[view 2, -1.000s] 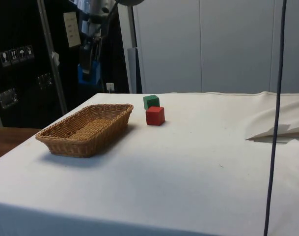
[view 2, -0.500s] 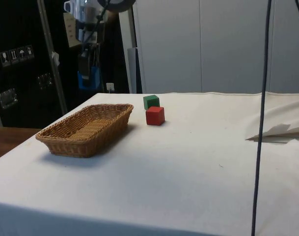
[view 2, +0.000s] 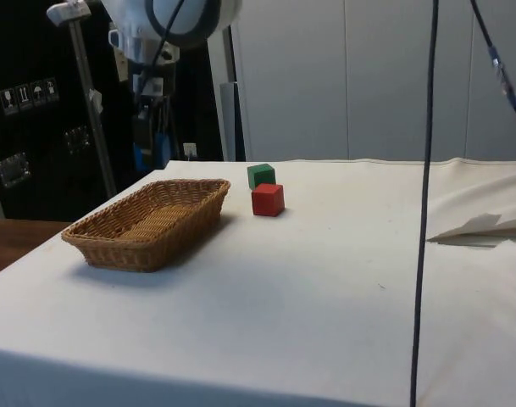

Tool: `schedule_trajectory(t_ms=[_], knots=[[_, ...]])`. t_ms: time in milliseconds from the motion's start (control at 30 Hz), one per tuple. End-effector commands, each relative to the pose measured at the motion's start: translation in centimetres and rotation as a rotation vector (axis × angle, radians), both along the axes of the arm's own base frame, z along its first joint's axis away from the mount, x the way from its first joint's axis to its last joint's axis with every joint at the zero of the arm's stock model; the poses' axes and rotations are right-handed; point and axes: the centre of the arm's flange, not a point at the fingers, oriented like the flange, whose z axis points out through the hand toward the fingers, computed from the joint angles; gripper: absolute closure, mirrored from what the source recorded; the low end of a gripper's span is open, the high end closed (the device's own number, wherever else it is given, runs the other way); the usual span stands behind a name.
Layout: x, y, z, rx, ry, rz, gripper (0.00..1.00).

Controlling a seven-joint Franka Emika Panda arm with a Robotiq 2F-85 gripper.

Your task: Pick up the blue cube and place it into the basket.

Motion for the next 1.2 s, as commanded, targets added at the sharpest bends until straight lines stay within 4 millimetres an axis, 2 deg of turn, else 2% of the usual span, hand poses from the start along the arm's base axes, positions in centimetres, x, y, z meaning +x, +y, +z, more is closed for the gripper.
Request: schedule_trajectory(t_ms=[0, 1167], knots=[[0.2, -0.1, -0.4, 0.012, 0.014, 0.006, 0.98], [0.7, -1.3, -8.1, 0.15, 0.04, 0.122, 0.98]])
